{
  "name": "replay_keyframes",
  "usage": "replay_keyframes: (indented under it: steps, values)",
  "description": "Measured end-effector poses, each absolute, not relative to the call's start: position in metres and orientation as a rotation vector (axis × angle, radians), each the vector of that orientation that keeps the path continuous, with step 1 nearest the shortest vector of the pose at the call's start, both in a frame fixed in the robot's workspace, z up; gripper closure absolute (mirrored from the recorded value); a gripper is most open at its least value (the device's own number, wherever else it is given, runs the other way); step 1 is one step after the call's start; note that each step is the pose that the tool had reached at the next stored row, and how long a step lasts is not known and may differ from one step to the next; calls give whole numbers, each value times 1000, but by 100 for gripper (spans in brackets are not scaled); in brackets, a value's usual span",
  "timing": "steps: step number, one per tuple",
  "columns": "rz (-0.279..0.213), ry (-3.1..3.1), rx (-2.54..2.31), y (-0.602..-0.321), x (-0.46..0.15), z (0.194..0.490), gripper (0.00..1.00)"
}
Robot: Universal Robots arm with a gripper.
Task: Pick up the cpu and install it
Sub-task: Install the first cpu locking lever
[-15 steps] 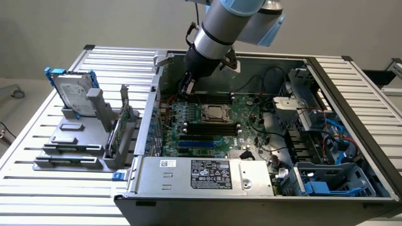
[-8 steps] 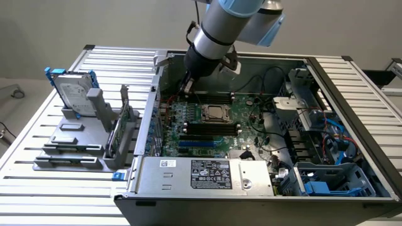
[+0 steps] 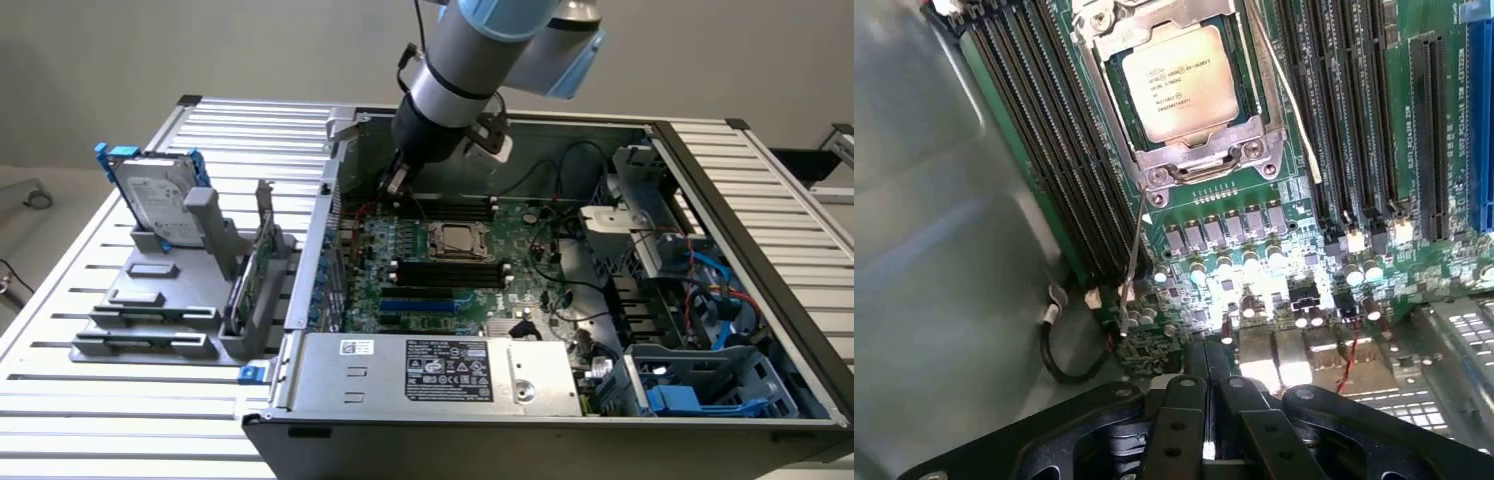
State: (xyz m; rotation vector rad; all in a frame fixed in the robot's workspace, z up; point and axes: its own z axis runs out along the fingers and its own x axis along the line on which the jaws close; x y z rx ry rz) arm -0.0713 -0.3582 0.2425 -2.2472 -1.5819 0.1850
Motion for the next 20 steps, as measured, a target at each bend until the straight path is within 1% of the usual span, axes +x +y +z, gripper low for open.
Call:
replay_keyframes:
  steps: [12,20]
  values:
    - [113,-1350,-2363,-358,-71,237,89]
    - [55,-1268,-2383,-358,-72,237,89]
